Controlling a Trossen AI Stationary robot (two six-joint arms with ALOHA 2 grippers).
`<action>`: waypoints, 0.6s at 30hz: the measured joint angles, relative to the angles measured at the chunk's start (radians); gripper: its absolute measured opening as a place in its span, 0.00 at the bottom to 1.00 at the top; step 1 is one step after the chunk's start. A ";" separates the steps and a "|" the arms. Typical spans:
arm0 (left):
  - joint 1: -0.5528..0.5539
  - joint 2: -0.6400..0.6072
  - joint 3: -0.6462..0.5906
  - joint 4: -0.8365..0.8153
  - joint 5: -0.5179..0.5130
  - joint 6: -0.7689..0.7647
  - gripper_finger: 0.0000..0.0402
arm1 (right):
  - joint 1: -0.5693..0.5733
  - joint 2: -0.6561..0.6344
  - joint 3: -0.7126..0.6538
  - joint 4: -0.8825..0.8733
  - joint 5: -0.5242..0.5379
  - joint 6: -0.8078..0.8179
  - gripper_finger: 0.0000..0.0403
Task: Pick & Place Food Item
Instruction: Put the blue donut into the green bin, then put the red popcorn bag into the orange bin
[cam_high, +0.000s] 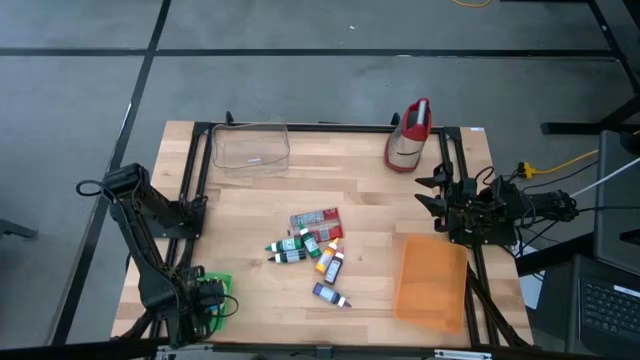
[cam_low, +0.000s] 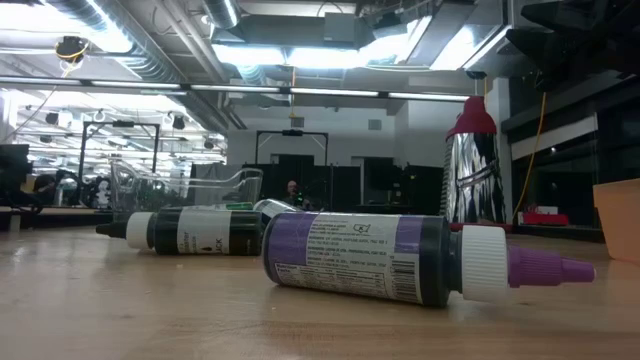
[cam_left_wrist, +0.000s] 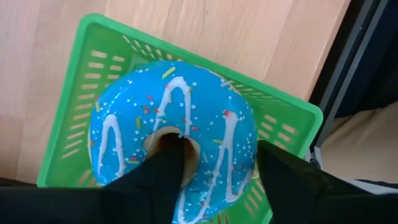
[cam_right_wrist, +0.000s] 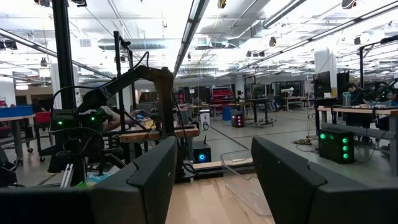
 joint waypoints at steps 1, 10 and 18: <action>0.000 0.000 0.000 0.000 0.001 -0.002 0.52 | 0.000 0.000 0.000 0.000 0.000 0.002 0.52; 0.001 -0.007 0.001 0.009 0.001 -0.002 0.62 | 0.000 0.000 0.000 0.000 0.000 0.016 0.52; 0.021 -0.063 0.001 0.008 -0.039 -0.002 0.62 | 0.000 0.000 0.000 0.000 0.000 0.021 0.52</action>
